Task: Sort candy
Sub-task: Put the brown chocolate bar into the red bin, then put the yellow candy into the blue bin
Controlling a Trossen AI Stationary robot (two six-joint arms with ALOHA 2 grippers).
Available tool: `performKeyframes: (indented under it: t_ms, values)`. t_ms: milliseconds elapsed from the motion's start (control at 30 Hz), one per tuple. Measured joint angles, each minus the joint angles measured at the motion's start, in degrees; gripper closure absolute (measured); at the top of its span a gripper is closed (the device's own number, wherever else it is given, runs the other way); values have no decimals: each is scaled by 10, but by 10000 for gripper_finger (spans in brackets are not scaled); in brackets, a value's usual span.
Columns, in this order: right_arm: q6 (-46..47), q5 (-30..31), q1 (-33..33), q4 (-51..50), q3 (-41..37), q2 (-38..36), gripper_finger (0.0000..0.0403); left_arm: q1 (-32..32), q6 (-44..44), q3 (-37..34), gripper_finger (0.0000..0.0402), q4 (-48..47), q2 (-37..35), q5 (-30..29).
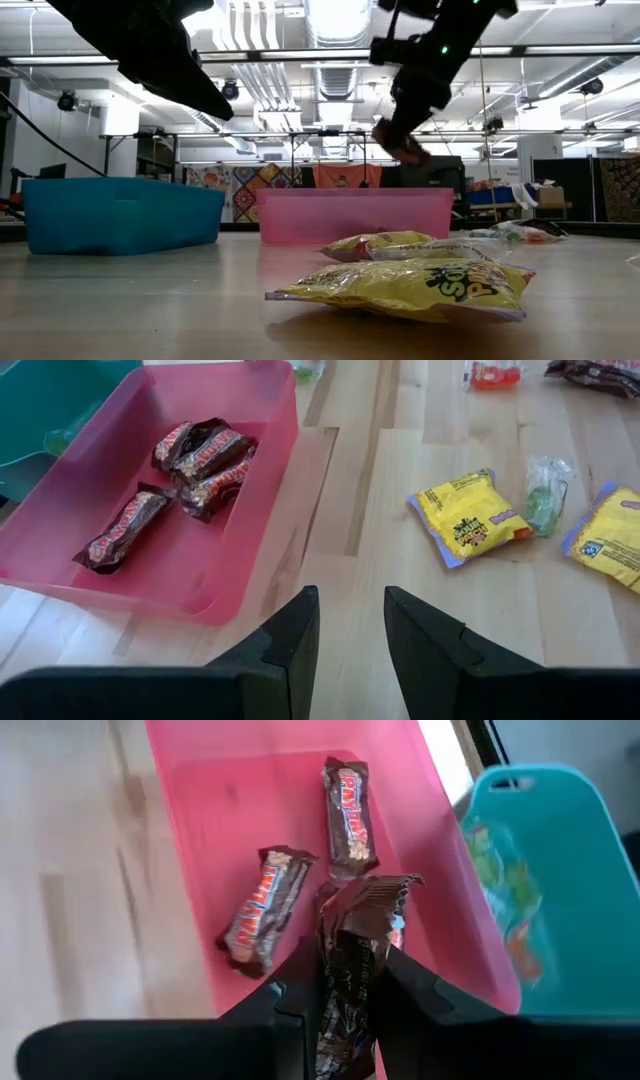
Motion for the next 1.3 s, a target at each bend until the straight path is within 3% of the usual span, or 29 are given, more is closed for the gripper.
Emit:
performKeyframes:
  t_ms: [200, 533, 733, 1200, 1300]
  values:
    - [-53, 0, -15, 10, 0, 45, 333, 0, 0, 0, 302, 7, 0, 0]
    - [-39, 1, -21, 21, 0, 74, 276, 0, -1, 0, 302, 22, 0, 1]
    - [-34, 11, -21, 21, -1, 60, 242, 0, 0, 0, 302, 27, 0, 2]
    - [30, 1, 14, 12, 11, -17, 239, -1, 2, 0, 302, 74, 0, 7]
    - [44, -11, 35, 7, 11, -36, 239, -1, 4, 0, 302, 85, 0, 31]
